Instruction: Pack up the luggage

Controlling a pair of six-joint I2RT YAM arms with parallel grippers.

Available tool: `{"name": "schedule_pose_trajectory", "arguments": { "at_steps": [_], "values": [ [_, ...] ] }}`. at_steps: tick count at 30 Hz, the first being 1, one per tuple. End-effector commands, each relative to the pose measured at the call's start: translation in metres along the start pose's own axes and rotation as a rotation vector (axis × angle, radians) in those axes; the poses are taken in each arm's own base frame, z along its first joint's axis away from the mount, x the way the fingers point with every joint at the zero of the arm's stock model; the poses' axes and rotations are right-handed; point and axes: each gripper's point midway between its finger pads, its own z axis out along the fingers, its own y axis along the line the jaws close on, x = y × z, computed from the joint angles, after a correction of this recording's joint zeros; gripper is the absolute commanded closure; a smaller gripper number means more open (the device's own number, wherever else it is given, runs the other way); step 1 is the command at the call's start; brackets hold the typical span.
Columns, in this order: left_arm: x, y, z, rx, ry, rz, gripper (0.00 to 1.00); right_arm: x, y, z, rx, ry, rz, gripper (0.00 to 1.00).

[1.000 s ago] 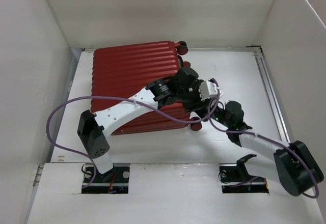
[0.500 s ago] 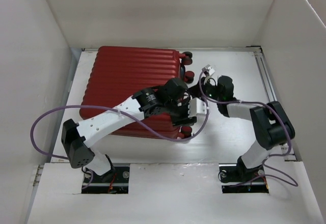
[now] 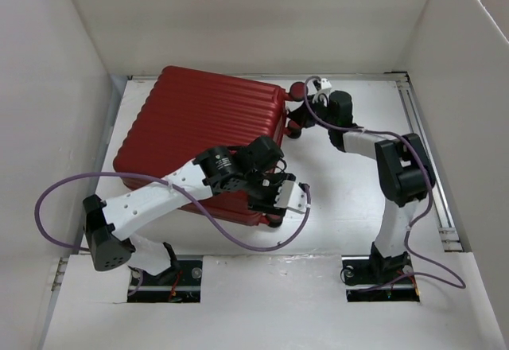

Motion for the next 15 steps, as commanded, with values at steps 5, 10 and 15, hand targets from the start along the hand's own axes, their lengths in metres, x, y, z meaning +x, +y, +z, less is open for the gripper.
{"name": "schedule_pose_trajectory", "arguments": {
  "at_steps": [5, 10, 15],
  "values": [
    [0.007, -0.093, -0.028, 0.28, -0.032, 0.035, 1.0, -0.105, -0.05, 0.025, -0.052, -0.342, -0.024, 1.0],
    [0.007, -0.095, -0.031, 0.273, -0.039, 0.04, 1.0, -0.123, -0.084, 0.002, -0.165, -0.459, 0.106, 1.0],
    [0.015, -0.097, -0.028, 0.284, -0.017, 0.068, 1.0, -0.12, -0.074, 0.033, -0.202, -0.331, -0.026, 1.0]
  ]
}}
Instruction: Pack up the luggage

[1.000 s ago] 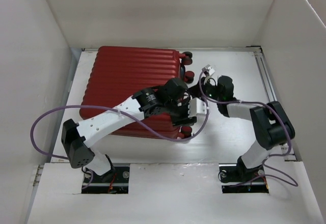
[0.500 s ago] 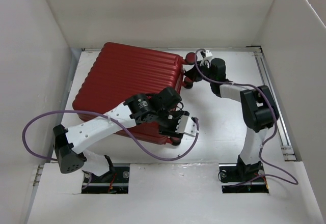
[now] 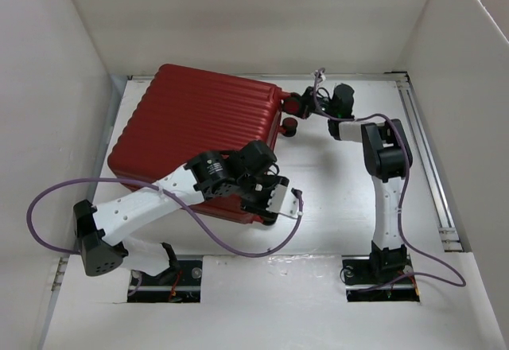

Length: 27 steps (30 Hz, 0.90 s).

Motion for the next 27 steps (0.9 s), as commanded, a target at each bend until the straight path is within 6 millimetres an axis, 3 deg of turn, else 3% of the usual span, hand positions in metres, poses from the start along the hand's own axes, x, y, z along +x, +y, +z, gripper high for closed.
{"name": "schedule_pose_trajectory", "arguments": {
  "at_steps": [1, 2, 3, 5, 6, 7, 8, 9, 10, 11, 14, 15, 16, 17, 18, 20, 21, 22, 23, 25, 26, 27],
  "values": [
    [-0.007, -0.095, -0.025, 0.339, -0.079, 0.018, 1.0, -0.114, -0.047, -0.024, 0.234, -0.258, -0.248, 1.0],
    [-0.006, -0.095, -0.022, 0.34, -0.078, 0.017, 1.0, -0.119, -0.043, -0.017, 0.223, -0.226, -0.324, 1.0],
    [-0.004, -0.087, -0.022, 0.29, -0.062, 0.019, 0.91, -0.117, -0.039, -0.011, 0.205, -0.202, -0.353, 1.0],
    [-0.015, -0.061, -0.023, 0.143, -0.086, -0.068, 0.48, -0.103, -0.027, -0.003, 0.147, -0.146, -0.415, 1.0],
    [-0.021, -0.045, -0.026, 0.052, -0.101, -0.115, 0.45, -0.103, -0.014, 0.001, 0.123, -0.131, -0.481, 1.0],
    [-0.017, -0.017, -0.035, -0.105, -0.091, -0.179, 0.43, -0.1, -0.008, 0.0, 0.098, -0.115, -0.508, 1.0],
    [-0.036, 0.016, -0.049, -0.264, -0.2, -0.28, 0.36, -0.09, 0.002, 0.009, 0.07, -0.092, -0.518, 1.0],
    [-0.039, 0.04, -0.08, -0.421, -0.272, -0.337, 0.13, -0.084, 0.005, 0.011, 0.06, -0.07, -0.539, 1.0],
    [-0.041, 0.058, -0.1, -0.54, -0.317, -0.372, 0.02, -0.081, 0.01, 0.013, 0.056, -0.055, -0.551, 1.0],
    [-0.047, 0.083, -0.132, -0.702, -0.372, -0.378, 0.0, -0.073, 0.012, 0.017, 0.044, -0.034, -0.559, 1.0],
    [-0.044, 0.103, -0.195, -0.914, -0.377, -0.373, 0.0, -0.06, 0.018, 0.03, 0.044, 0.025, -0.587, 1.0],
    [-0.029, 0.102, -0.196, -0.909, -0.315, -0.399, 0.03, -0.052, 0.019, 0.035, 0.036, 0.042, -0.58, 1.0],
    [0.002, 0.111, -0.207, -0.966, -0.244, -0.486, 0.13, -0.052, 0.019, 0.036, 0.039, 0.052, -0.568, 1.0],
    [0.024, 0.109, -0.21, -0.986, -0.178, -0.542, 0.28, -0.05, 0.02, 0.039, 0.042, 0.052, -0.568, 1.0],
    [0.056, 0.096, -0.199, -0.952, -0.042, -0.601, 0.62, -0.052, 0.019, 0.039, 0.052, 0.049, -0.578, 1.0],
    [0.115, 0.08, -0.198, -0.979, 0.163, -0.719, 0.85, -0.044, 0.019, 0.041, 0.056, 0.063, -0.573, 1.0],
    [0.158, 0.065, -0.19, -1.007, 0.328, -0.797, 0.92, -0.043, 0.014, 0.041, 0.077, 0.07, -0.576, 1.0],
    [0.181, 0.055, -0.197, -1.056, 0.406, -0.851, 1.0, -0.039, 0.015, 0.043, 0.081, 0.078, -0.569, 1.0],
    [0.212, 0.043, -0.221, -1.151, 0.477, -0.95, 1.0, -0.043, 0.017, 0.042, 0.092, 0.077, -0.577, 1.0],
    [0.236, 0.031, -0.248, -1.247, 0.494, -1.062, 1.0, -0.04, 0.019, 0.044, 0.103, 0.085, -0.579, 1.0],
    [0.26, 0.013, -0.28, -1.347, 0.538, -1.188, 1.0, -0.041, 0.024, 0.047, 0.106, 0.086, -0.594, 1.0],
    [0.269, 0.004, -0.295, -1.384, 0.539, -1.261, 1.0, -0.042, 0.023, 0.045, 0.12, 0.094, -0.6, 1.0]
  ]
}}
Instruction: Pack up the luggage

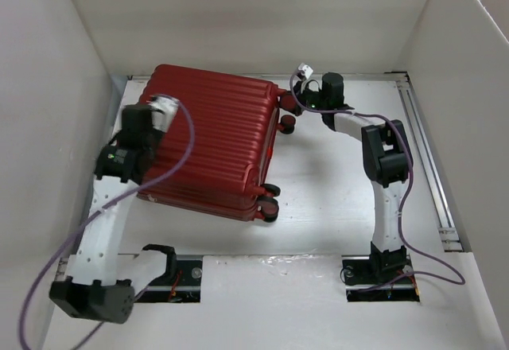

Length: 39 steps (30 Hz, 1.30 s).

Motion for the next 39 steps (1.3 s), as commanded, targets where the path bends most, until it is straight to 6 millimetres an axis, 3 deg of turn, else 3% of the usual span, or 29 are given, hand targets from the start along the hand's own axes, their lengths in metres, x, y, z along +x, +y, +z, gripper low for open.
{"name": "schedule_pose_trajectory", "arguments": {
  "at_steps": [1, 3, 7, 10, 11, 12, 15, 17, 19, 20, 21, 22, 23, 24, 25, 26, 27, 28, 29, 30, 31, 33, 34, 35, 36, 37, 38, 39],
  "values": [
    [0.032, 0.09, -0.034, -0.24, 0.057, -0.29, 1.0, -0.047, 0.004, 0.01, 0.086, -0.041, -0.133, 1.0],
    [0.073, 0.12, -0.047, -0.302, 0.167, -0.389, 1.0, -0.045, 0.005, 0.011, 0.102, -0.022, -0.147, 1.0],
    [0.133, 0.116, -0.064, -0.307, 0.336, -0.444, 1.0, -0.045, 0.0, 0.01, 0.126, -0.01, -0.146, 1.0],
    [0.178, 0.072, -0.05, -0.178, 0.49, -0.424, 1.0, -0.051, -0.003, 0.012, 0.135, -0.02, -0.155, 1.0],
    [0.2, 0.045, -0.04, -0.093, 0.555, -0.447, 1.0, -0.051, -0.003, 0.012, 0.135, -0.02, -0.155, 1.0],
    [0.209, 0.031, -0.033, -0.042, 0.576, -0.445, 1.0, -0.051, -0.005, 0.013, 0.136, -0.022, -0.157, 1.0],
    [0.227, 0.008, -0.006, 0.016, 0.58, -0.511, 1.0, -0.05, -0.007, 0.015, 0.136, -0.021, -0.176, 1.0],
    [0.218, 0.027, 0.025, -0.023, 0.489, -0.535, 1.0, -0.045, -0.009, 0.016, 0.135, -0.013, -0.179, 1.0],
    [0.194, 0.043, 0.056, -0.029, 0.391, -0.55, 1.0, -0.039, -0.003, 0.017, 0.125, 0.0, -0.196, 1.0],
    [0.183, 0.032, 0.083, 0.046, 0.403, -0.521, 1.0, -0.031, 0.005, 0.018, 0.114, 0.008, -0.204, 1.0],
    [0.173, 0.032, 0.098, 0.061, 0.401, -0.505, 1.0, -0.038, 0.012, 0.018, 0.117, -0.003, -0.228, 1.0],
    [0.148, 0.045, 0.111, 0.06, 0.357, -0.483, 1.0, -0.038, 0.012, 0.015, 0.13, -0.008, -0.243, 1.0],
    [0.143, 0.039, 0.137, 0.101, 0.382, -0.481, 1.0, -0.038, 0.022, 0.017, 0.118, -0.019, -0.254, 1.0],
    [0.126, 0.032, 0.149, 0.134, 0.37, -0.452, 1.0, -0.041, 0.033, 0.016, 0.109, -0.043, -0.254, 1.0],
    [0.095, 0.049, 0.161, 0.12, 0.303, -0.441, 1.0, -0.042, 0.036, 0.013, 0.109, -0.054, -0.245, 1.0],
    [0.083, 0.051, 0.172, 0.127, 0.293, -0.439, 1.0, -0.043, 0.042, 0.013, 0.11, -0.062, -0.239, 1.0],
    [0.081, 0.047, 0.194, 0.149, 0.313, -0.438, 1.0, -0.03, 0.053, 0.014, 0.095, -0.046, -0.218, 1.0],
    [0.063, 0.04, 0.204, 0.178, 0.289, -0.427, 1.0, -0.039, 0.064, 0.011, 0.085, -0.075, -0.222, 1.0],
    [0.033, 0.053, 0.212, 0.17, 0.222, -0.412, 1.0, -0.037, 0.069, 0.009, 0.1, -0.077, -0.224, 1.0],
    [0.016, 0.056, 0.222, 0.17, 0.191, -0.397, 1.0, -0.034, 0.081, 0.009, 0.099, -0.08, -0.213, 1.0],
    [-0.013, 0.05, 0.238, 0.184, 0.168, -0.357, 1.0, -0.027, 0.093, -0.002, 0.119, -0.097, -0.189, 1.0],
    [-0.047, 0.039, 0.251, 0.203, 0.138, -0.281, 1.0, -0.017, 0.113, -0.015, 0.123, -0.12, -0.151, 1.0],
    [-0.065, 0.009, 0.266, 0.257, 0.135, -0.216, 1.0, 0.009, 0.132, -0.025, 0.113, -0.104, -0.119, 1.0],
    [-0.085, 0.005, 0.268, 0.257, 0.102, -0.166, 1.0, 0.003, 0.149, -0.035, 0.108, -0.129, -0.094, 1.0],
    [-0.123, 0.011, 0.26, 0.243, 0.021, -0.137, 1.0, 0.01, 0.156, -0.043, 0.13, -0.125, -0.074, 1.0],
    [-0.143, 0.006, 0.259, 0.252, -0.024, -0.114, 1.0, 0.021, 0.178, -0.045, 0.113, -0.106, -0.055, 1.0],
    [-0.161, -0.017, 0.258, 0.295, -0.047, -0.084, 0.98, 0.035, 0.197, -0.06, 0.11, -0.088, -0.027, 1.0],
    [-0.197, -0.011, 0.236, 0.299, -0.145, -0.064, 0.95, 0.042, 0.21, -0.064, 0.104, -0.076, -0.014, 1.0]
  ]
}}
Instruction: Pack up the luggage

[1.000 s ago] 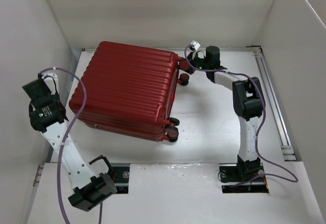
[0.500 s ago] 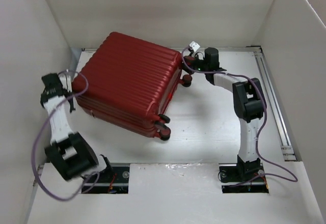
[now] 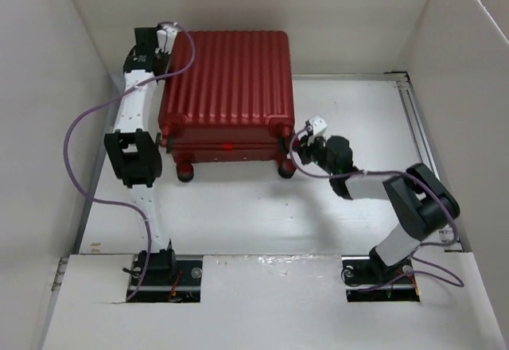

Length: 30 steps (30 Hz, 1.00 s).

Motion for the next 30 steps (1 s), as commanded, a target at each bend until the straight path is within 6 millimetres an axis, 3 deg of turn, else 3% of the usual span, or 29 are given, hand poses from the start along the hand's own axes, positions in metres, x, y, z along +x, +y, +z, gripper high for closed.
{"name": "schedule_pose_trajectory", "arguments": {
  "at_steps": [1, 2, 3, 4, 5, 6, 7, 8, 9, 10, 11, 12, 13, 14, 18, 20, 21, 30],
  "values": [
    [-0.071, -0.151, -0.059, 0.402, -0.153, 0.18, 0.92, -0.008, 0.12, -0.033, -0.312, -0.06, 0.056, 1.0],
    [-0.087, -0.162, -0.086, 0.446, -0.207, 0.195, 0.88, 0.005, 0.137, -0.046, -0.342, -0.035, 0.068, 1.0],
    [-0.095, -0.166, -0.109, 0.486, -0.245, 0.199, 0.84, 0.003, 0.144, -0.053, -0.347, -0.038, 0.092, 1.0],
    [-0.083, -0.179, -0.122, 0.573, -0.237, 0.202, 0.81, 0.003, 0.145, -0.055, -0.334, -0.045, 0.099, 1.0],
    [-0.099, -0.172, -0.173, 0.581, -0.347, 0.224, 0.77, 0.006, 0.151, -0.058, -0.343, -0.043, 0.097, 1.0],
    [-0.096, -0.181, -0.197, 0.609, -0.382, 0.265, 0.71, 0.001, 0.15, -0.058, -0.332, -0.056, 0.096, 1.0],
    [-0.065, -0.196, -0.199, 0.644, -0.333, 0.316, 0.68, -0.001, 0.152, -0.06, -0.33, -0.059, 0.095, 1.0],
    [-0.067, -0.204, -0.253, 0.657, -0.451, 0.446, 0.64, 0.002, 0.154, -0.059, -0.318, -0.05, 0.095, 1.0],
    [-0.049, -0.198, -0.261, 0.643, -0.436, 0.498, 0.6, -0.004, 0.156, -0.061, -0.318, -0.065, 0.093, 1.0],
    [-0.033, -0.226, -0.287, 0.699, -0.459, 0.596, 0.44, -0.007, 0.158, -0.062, -0.313, -0.072, 0.107, 1.0],
    [0.013, -0.243, -0.284, 0.72, -0.361, 0.67, 0.38, -0.012, 0.157, -0.062, -0.298, -0.086, 0.107, 1.0],
    [0.029, -0.245, -0.308, 0.725, -0.385, 0.719, 0.36, -0.012, 0.164, -0.063, -0.306, -0.084, 0.117, 1.0],
    [0.053, -0.27, -0.328, 0.788, -0.381, 0.811, 0.34, -0.015, 0.166, -0.063, -0.302, -0.092, 0.137, 1.0],
    [0.086, -0.276, -0.323, 0.804, -0.306, 0.843, 0.32, -0.011, 0.167, -0.066, -0.296, -0.09, 0.147, 1.0],
    [0.122, -0.274, -0.339, 0.904, -0.264, 0.828, 0.22, -0.017, 0.164, -0.065, -0.247, -0.119, 0.196, 1.0],
    [0.132, -0.27, -0.346, 0.922, -0.238, 0.801, 0.01, -0.011, 0.172, -0.067, -0.25, -0.097, 0.193, 1.0],
    [0.141, -0.272, -0.342, 0.928, -0.204, 0.789, 0.0, -0.015, 0.175, -0.066, -0.252, -0.107, 0.193, 1.0],
    [0.123, -0.303, -0.321, 0.831, -0.152, 0.487, 0.0, 0.001, 0.181, -0.061, -0.194, -0.057, 0.222, 1.0]
  ]
}}
